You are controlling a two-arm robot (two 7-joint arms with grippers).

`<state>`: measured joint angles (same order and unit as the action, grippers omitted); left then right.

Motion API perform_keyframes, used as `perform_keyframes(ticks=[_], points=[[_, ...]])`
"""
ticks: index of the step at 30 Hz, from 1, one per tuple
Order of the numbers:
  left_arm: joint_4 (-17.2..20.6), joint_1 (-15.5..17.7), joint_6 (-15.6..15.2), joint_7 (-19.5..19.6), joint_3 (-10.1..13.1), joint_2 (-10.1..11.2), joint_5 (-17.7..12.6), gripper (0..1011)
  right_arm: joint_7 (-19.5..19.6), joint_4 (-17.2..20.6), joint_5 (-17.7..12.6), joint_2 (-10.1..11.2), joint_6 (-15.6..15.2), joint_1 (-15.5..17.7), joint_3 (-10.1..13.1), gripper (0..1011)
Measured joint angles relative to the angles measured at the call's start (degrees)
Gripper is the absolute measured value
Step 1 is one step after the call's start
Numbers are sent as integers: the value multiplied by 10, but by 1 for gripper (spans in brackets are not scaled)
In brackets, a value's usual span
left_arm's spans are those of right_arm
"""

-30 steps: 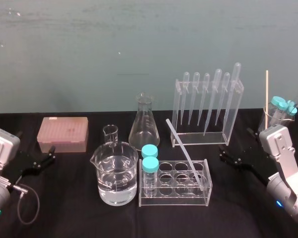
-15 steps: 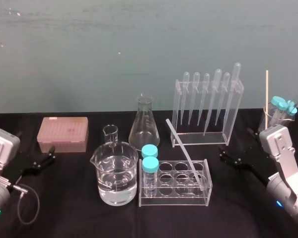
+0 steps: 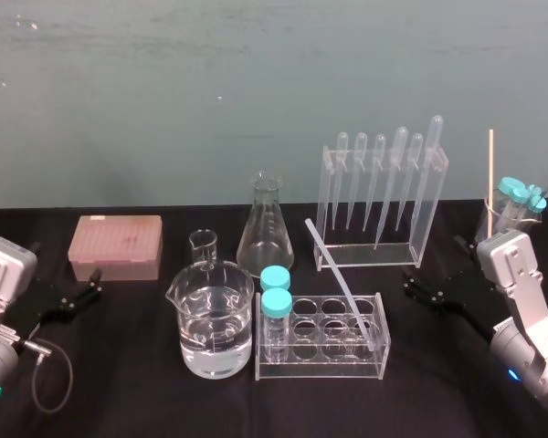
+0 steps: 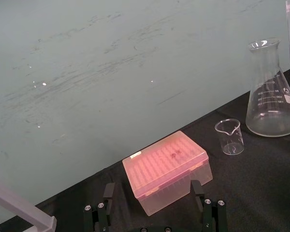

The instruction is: Pick up the stirring rod with one hand, then place it down.

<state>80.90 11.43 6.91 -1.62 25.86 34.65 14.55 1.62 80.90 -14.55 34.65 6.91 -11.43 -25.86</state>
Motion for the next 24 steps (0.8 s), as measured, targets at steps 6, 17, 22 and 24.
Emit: perform_keyframes(ticks=[6,17,22,24], points=[[0,0,0,0,0,0,0,1000,1,1,2,-3,1,2,3,1003],[0,0,0,0,0,0,0,1000,83,38,67,-36,91,14,40,1003],[0,0,0,0,0,0,0,1000,58,59,86,-40,141,1,28,1003],[0,0,0,0,0,0,0,1000,42,61,86,-43,149,-3,22,1003]])
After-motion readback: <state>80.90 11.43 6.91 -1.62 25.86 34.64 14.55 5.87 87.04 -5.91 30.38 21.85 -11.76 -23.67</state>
